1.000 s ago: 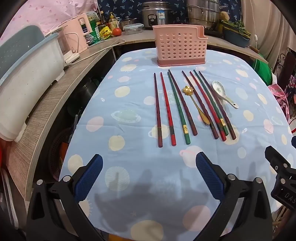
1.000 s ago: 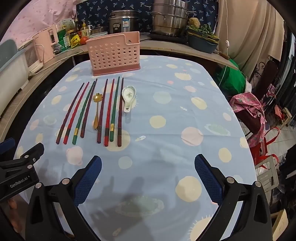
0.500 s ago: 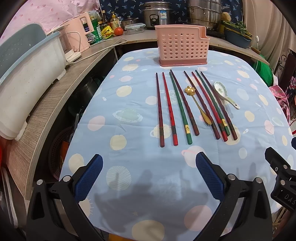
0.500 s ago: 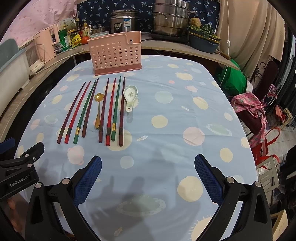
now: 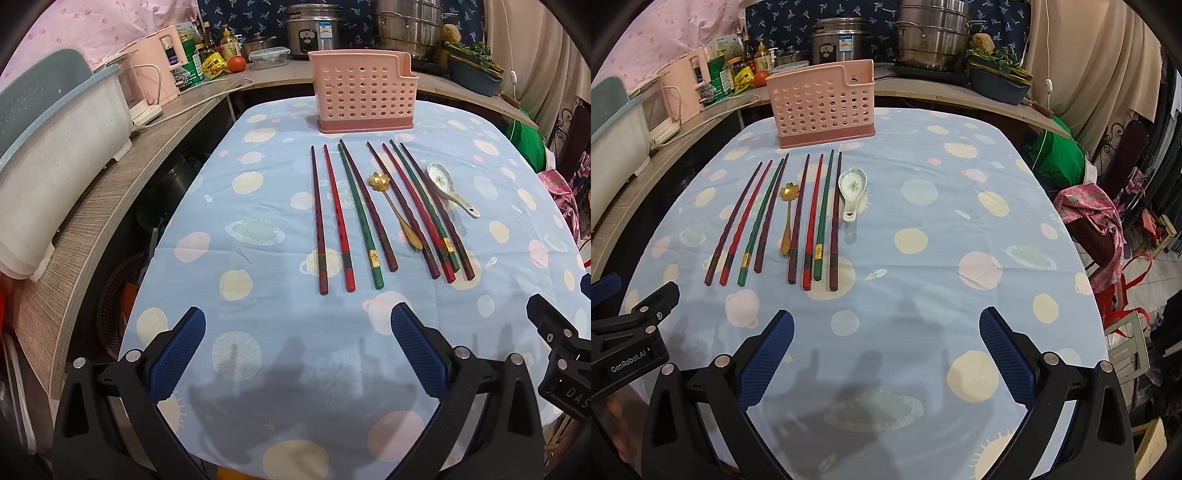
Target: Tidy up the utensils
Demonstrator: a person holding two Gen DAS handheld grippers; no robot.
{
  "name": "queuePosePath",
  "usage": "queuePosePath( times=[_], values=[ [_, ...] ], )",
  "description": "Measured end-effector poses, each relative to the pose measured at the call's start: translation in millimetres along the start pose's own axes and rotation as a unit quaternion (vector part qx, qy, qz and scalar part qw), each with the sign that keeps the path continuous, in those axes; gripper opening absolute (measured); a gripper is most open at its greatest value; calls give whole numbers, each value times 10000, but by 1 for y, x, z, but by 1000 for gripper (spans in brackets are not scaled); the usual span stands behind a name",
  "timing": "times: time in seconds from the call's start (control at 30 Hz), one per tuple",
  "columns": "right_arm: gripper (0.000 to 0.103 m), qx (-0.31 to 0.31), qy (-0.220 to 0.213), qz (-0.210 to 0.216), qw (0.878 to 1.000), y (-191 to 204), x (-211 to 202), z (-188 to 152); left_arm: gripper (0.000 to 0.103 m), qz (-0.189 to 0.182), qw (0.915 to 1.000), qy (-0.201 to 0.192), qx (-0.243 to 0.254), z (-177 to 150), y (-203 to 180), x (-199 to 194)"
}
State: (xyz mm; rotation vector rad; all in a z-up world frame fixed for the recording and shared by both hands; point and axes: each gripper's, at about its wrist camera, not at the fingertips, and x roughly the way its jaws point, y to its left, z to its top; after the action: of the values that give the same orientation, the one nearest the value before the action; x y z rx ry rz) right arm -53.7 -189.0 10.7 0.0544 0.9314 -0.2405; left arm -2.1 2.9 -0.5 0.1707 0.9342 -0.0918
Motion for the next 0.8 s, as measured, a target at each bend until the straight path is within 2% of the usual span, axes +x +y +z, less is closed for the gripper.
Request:
queuePosePath(
  times=[0.8],
  values=[
    [96, -8, 2, 33, 10000, 2, 2, -1, 96, 8, 10000, -14, 8, 1, -1, 0]
  ],
)
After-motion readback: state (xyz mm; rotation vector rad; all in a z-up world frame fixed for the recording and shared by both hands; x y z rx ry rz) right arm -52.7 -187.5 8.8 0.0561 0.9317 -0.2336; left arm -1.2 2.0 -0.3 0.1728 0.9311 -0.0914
